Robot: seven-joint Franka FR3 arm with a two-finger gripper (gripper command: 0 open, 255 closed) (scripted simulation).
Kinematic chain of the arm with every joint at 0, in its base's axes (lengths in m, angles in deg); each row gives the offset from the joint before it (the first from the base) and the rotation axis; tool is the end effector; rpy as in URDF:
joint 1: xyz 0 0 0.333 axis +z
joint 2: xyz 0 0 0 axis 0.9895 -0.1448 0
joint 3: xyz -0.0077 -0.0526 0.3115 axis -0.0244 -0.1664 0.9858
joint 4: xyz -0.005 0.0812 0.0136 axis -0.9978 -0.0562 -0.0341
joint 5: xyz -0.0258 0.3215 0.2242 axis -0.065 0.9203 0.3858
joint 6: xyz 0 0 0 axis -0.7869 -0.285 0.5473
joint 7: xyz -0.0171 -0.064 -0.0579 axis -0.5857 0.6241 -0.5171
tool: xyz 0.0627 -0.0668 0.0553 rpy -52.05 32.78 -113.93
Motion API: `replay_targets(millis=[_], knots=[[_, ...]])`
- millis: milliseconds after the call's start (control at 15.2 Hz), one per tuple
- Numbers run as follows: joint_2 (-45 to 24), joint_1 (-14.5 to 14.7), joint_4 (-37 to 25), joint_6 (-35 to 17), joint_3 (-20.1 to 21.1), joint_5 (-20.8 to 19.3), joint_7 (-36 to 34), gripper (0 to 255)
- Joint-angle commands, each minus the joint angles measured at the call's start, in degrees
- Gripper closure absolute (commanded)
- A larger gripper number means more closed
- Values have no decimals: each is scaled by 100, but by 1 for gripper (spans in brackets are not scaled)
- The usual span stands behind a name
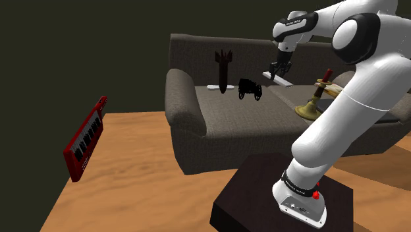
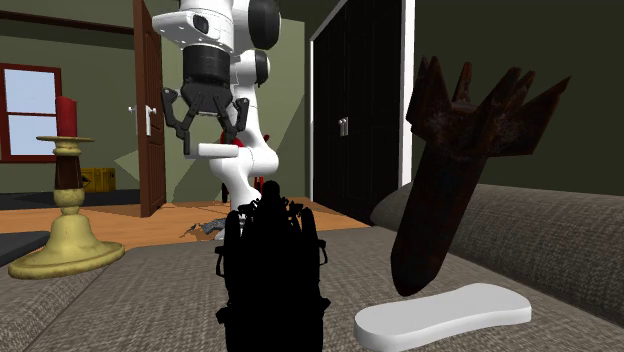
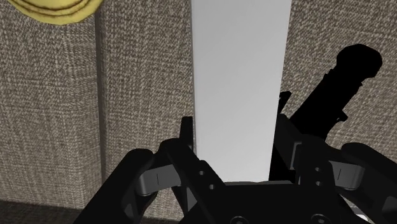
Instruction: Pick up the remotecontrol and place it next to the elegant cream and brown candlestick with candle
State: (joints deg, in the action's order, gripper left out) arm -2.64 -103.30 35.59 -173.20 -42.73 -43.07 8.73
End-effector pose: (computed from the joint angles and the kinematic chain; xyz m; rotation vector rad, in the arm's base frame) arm 0.3093 -0.4319 0.5216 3.0011 -0.8441 0.0170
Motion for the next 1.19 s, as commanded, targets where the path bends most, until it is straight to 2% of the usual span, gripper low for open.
replay_targets(millis=[0, 1122], knots=[[-16, -3, 144, -163, -8, 5, 0, 255], [-410, -27, 1101, -1465, -102, 192, 136, 255]])
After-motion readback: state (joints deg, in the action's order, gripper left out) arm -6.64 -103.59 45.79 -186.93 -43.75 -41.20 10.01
